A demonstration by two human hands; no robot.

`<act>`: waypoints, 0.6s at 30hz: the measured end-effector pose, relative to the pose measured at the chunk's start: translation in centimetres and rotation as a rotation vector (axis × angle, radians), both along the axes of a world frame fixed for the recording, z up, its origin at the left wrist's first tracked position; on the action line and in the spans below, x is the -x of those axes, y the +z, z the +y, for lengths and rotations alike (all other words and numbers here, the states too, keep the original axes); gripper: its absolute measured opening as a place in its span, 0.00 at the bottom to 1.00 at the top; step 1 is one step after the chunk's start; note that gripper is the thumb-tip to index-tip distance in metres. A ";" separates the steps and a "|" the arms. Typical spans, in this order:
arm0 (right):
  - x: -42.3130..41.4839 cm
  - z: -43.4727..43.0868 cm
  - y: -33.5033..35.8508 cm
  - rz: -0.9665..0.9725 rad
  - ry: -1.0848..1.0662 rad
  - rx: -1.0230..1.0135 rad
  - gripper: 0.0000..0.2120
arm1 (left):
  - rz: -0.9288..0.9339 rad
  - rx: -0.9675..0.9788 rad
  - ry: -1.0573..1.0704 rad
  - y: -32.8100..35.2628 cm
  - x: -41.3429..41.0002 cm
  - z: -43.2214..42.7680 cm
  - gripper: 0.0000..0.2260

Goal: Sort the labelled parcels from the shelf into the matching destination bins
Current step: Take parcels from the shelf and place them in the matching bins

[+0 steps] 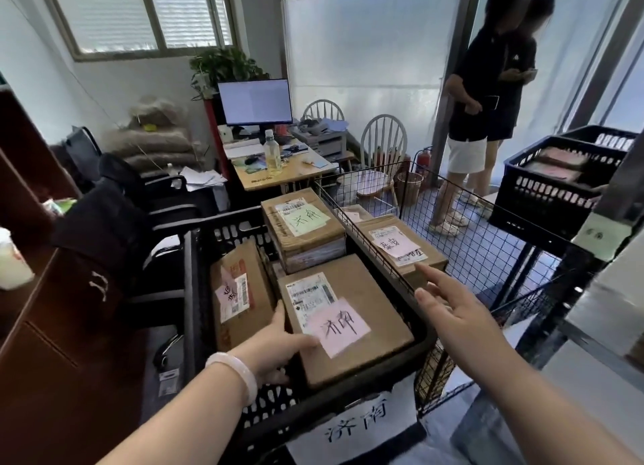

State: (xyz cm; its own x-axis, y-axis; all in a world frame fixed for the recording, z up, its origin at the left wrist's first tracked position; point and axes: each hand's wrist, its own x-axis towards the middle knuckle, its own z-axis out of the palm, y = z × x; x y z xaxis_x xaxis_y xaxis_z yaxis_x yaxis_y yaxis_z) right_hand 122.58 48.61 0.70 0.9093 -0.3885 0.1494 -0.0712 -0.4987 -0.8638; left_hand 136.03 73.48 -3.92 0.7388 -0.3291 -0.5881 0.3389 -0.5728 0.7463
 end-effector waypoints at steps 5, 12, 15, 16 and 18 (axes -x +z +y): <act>0.0 0.5 -0.5 0.025 0.015 0.055 0.21 | -0.239 -0.344 -0.253 -1.1 0.0 -1.3 0.62; 1.1 -0.4 -0.4 0.006 -0.011 0.065 0.18 | -0.611 -0.563 -0.384 -1.6 -0.5 -2.2 0.58; 1.6 -0.7 -0.8 0.017 -0.022 0.081 0.19 | -0.645 -0.655 -0.463 -1.3 -1.0 -2.7 0.57; 1.8 -0.8 -0.9 0.018 -0.022 0.090 0.19 | -0.641 -0.681 -0.475 -1.1 -1.1 -2.8 0.58; 2.3 -1.0 -1.1 0.022 -0.020 0.101 0.19 | -0.636 -0.709 -0.486 -0.7 -1.2 -2.9 0.58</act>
State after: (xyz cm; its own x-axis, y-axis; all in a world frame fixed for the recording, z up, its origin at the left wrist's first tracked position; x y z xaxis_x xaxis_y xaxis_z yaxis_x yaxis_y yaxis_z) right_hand 120.31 47.66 -0.41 0.9051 -0.3903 0.1688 -0.1003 -0.5817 -0.8072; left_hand 137.24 70.57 -4.61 0.8588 -0.4051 -0.3136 -0.3768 -0.9142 0.1490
